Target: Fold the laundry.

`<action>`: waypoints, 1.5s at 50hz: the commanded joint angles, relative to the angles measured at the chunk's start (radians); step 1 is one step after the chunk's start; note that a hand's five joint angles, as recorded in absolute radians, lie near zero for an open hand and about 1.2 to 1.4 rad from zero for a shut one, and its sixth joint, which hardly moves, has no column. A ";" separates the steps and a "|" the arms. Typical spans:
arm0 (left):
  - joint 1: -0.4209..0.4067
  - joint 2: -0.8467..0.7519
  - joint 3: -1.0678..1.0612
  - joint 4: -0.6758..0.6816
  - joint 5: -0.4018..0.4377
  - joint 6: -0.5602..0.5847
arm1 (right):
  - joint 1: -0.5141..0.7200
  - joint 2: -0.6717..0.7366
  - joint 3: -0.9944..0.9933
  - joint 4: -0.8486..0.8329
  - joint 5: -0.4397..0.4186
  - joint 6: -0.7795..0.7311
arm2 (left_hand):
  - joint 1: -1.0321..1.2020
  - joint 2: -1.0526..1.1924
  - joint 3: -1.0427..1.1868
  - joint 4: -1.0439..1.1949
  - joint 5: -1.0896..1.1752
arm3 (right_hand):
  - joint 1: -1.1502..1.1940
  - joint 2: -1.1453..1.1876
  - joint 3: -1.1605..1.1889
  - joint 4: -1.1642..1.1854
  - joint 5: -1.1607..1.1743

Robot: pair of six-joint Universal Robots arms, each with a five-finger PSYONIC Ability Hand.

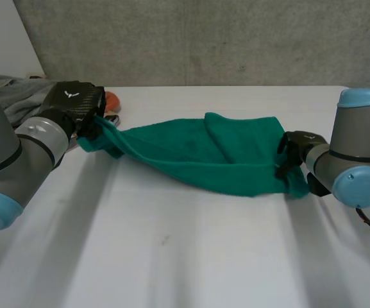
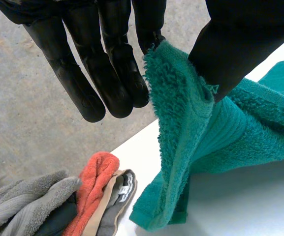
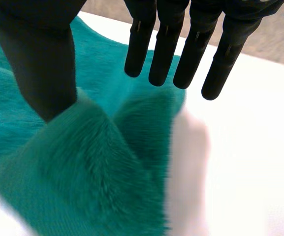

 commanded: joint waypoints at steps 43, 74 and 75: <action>-0.011 -0.240 0.414 -0.247 -0.057 0.528 | -0.138 -0.234 -0.022 0.215 -0.113 -0.924 | 0.254 0.203 0.205 0.196 0.242 | 0.763 0.767 0.768 0.768 0.770; 0.050 -0.304 0.354 0.094 -0.063 0.091 | -0.139 -0.276 0.154 -0.421 -0.181 -0.521 | 0.254 0.203 0.205 0.196 0.242 | 0.763 0.767 0.768 0.768 0.770; 0.048 -0.307 0.324 0.094 -0.053 0.097 | -0.144 -0.271 0.175 -0.409 -0.187 -0.521 | 0.254 0.203 0.205 0.196 0.242 | 0.763 0.767 0.768 0.768 0.770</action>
